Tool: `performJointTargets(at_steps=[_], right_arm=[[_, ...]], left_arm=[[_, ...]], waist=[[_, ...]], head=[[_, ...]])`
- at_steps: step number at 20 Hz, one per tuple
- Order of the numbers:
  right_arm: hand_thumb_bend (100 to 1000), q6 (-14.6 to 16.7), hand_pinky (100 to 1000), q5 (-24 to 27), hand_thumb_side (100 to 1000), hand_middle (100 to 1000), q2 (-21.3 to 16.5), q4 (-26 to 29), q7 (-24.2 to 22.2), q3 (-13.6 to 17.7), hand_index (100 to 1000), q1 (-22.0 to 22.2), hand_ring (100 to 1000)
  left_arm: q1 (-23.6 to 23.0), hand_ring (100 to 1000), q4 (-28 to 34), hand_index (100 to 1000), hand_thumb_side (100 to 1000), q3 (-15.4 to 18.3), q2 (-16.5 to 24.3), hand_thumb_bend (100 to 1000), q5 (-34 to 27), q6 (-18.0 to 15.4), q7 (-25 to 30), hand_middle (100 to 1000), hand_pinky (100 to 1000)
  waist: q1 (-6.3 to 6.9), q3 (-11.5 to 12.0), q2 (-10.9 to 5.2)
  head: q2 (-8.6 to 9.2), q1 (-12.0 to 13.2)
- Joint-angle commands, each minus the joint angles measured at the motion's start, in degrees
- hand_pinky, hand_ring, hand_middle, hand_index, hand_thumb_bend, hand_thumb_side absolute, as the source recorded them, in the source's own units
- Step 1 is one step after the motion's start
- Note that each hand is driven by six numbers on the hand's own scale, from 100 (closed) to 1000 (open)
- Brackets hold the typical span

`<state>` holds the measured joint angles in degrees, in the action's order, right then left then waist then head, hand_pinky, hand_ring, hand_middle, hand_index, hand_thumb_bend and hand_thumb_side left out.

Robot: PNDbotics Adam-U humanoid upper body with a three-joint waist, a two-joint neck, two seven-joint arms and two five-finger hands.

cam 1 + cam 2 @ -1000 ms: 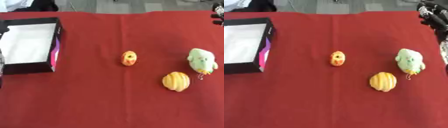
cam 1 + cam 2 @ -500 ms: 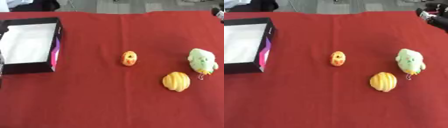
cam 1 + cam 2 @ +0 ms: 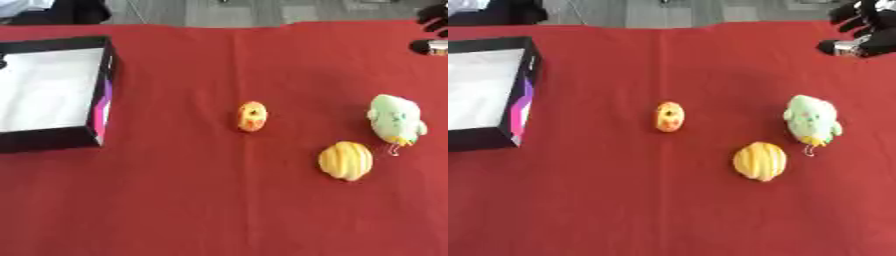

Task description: Pick up the objects with one hand, pass them to the other hand, and then place them into the box on the other side of the table.

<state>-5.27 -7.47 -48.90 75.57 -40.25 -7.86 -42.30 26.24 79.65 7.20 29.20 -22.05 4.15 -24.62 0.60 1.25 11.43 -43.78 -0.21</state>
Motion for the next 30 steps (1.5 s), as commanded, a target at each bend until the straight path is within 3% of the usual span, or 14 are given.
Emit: performJointTargets(at_steps=[1,2,10,20,26,30], right_arm=[[496,1.52,928,-0.59,333,892,-3.93,0.05,-4.01,0.20,919,-1.11,913],[511,1.91,928,-0.88,302,890,-4.37,0.00,-4.95,0.13,918,-1.04,912],[545,3.47,923,-1.09,305,872,-6.19,0.17,-8.65,-0.77,888,2.05,902],[583,4.10,919,-2.66,306,872,-5.33,0.44,-8.23,-3.06,909,6.26,898],[620,4.18,915,-5.59,287,871,-3.50,-0.49,-3.94,-3.91,915,6.87,890],[618,3.93,913,-10.11,295,863,-1.79,-1.47,-0.54,-4.63,919,6.90,878]], left_arm=[[0.63,800,0.84,715,637,0.27,2.27,800,0.17,0.09,0.09,690,666],[0.66,800,0.85,715,637,0.24,2.29,800,0.19,0.09,0.13,690,666],[0.73,800,0.77,714,636,0.19,2.27,797,0.18,0.14,0.19,691,666],[0.75,800,0.83,714,637,0.15,1.89,792,0.06,0.13,0.28,691,666],[0.62,800,0.85,714,637,0.15,1.56,790,-0.08,0.13,0.31,691,667],[0.61,797,0.98,709,630,0.19,1.36,787,-0.07,-0.14,0.14,684,665]], waist=[[-0.80,0.07,-1.51],[-0.84,0.06,-1.52],[-0.92,0.01,-1.37],[-0.79,-0.03,-1.09],[-0.70,-0.02,-0.86],[-0.68,0.08,-0.68]], head=[[-0.34,-0.55],[-0.34,-0.65],[-0.34,-0.81],[-0.34,-0.47],[-0.34,-0.39],[-0.34,-0.52]])
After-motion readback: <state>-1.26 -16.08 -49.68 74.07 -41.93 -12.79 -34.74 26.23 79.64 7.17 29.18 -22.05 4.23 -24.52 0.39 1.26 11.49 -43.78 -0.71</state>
